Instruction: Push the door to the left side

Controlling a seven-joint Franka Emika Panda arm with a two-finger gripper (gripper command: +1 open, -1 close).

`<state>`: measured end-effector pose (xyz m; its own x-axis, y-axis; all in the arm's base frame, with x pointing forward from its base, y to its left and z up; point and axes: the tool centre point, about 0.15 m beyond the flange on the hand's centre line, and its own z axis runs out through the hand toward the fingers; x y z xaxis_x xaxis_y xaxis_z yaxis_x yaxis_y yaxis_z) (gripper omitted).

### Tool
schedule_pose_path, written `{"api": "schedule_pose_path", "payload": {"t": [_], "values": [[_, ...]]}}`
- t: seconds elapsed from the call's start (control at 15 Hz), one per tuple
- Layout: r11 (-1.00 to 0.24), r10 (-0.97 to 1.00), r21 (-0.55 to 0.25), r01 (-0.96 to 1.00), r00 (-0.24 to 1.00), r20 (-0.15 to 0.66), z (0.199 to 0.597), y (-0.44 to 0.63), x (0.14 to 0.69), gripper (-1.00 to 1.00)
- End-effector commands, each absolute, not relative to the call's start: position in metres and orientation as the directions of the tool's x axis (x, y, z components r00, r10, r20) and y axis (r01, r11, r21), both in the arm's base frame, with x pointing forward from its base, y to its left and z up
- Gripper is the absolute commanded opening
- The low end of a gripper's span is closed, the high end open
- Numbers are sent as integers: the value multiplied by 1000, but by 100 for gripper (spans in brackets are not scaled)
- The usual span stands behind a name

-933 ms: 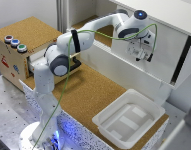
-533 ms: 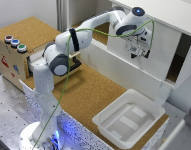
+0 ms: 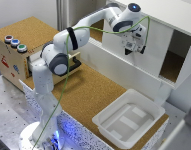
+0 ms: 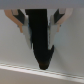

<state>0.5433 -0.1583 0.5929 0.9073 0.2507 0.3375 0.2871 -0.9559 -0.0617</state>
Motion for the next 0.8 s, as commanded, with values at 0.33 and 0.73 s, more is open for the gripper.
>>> {"api": "schedule_pose_path", "payload": {"t": [0.33,0.73], "values": [[-954,292,44,298,880,374,600,-79,526,-100],[-973,227,46,227,896,381,597,-17,533,-100]]}}
